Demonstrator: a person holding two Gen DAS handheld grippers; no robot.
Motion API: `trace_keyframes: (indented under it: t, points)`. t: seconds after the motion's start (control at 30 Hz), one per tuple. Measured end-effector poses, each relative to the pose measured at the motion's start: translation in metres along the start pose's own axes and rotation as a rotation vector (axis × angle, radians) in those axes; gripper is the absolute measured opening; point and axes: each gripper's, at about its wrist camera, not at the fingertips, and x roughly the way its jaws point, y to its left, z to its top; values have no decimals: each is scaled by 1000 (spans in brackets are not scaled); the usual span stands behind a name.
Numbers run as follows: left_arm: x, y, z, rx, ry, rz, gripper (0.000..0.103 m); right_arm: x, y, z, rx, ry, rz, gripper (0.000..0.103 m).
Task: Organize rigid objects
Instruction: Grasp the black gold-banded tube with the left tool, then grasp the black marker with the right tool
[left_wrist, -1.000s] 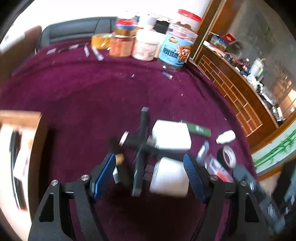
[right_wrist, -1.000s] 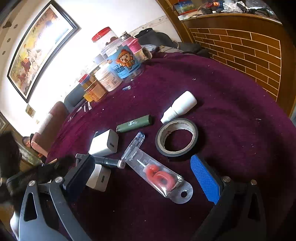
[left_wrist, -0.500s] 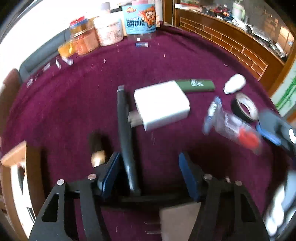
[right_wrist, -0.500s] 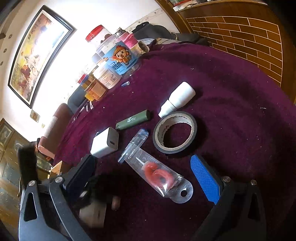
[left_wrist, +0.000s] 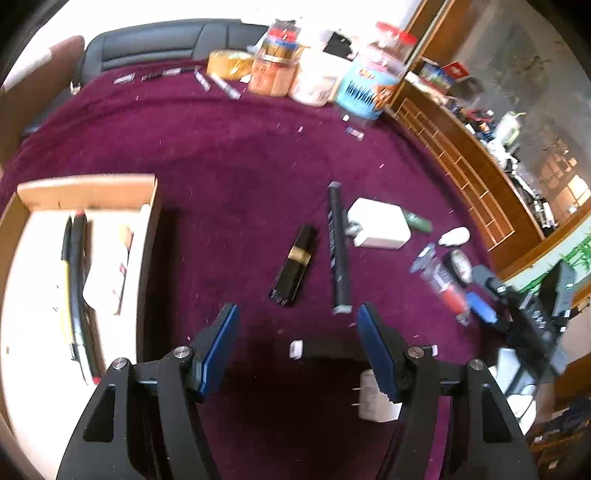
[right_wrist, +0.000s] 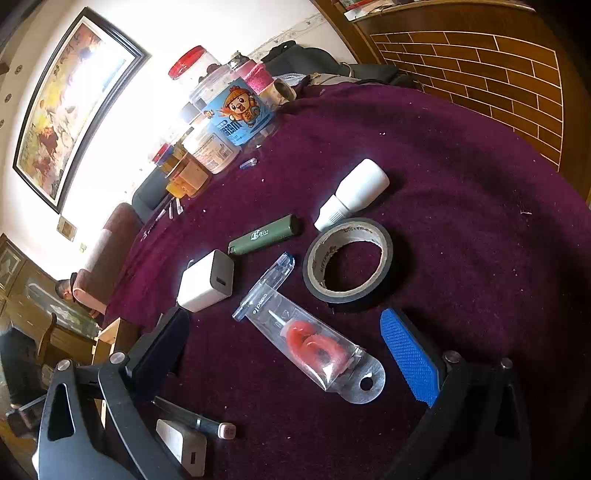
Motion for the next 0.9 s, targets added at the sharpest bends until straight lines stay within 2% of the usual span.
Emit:
trace_keyframes:
  t: [0.07,0.13,0.17,0.23,0.33,0.43,0.5,0.57,0.63,0.7,0.73,0.77,0.9]
  points:
    - [11,-3,0,23,9,25,60,0,0,0,-3,0,-4,103]
    - [24,-9,5,77,2,87,56,0,0,0,-4,1,-5,103]
    - [30,-11,8,101,4,101,45,0,0,-1,-4,1,-5,103]
    - [42,-12,15,124,20,114,28,0,0,0,-4,1,-6,103]
    - [48,-14,19,132,30,109,28,0,0,0,-6,2,-8,103]
    - [57,-21,23,174,26,146,28,1,0,0,-7,2,-8,103]
    - [61,-27,24,211,12,174,32,1,0,0,-7,2,-8,103]
    - [66,-33,24,252,-4,182,45,1,0,0,-7,2,-9,103]
    - [68,-39,20,278,-37,214,46,1,1,-1,-11,2,-14,103]
    - [65,-38,19,272,-42,200,38,1,1,-1,-13,2,-18,103]
    - [62,-37,18,267,-44,193,22,2,2,-1,-16,2,-20,103]
    - [59,-36,17,264,-40,189,14,2,2,-1,-18,2,-22,103]
    - [38,-23,8,200,-46,123,14,3,3,-1,-28,5,-33,103]
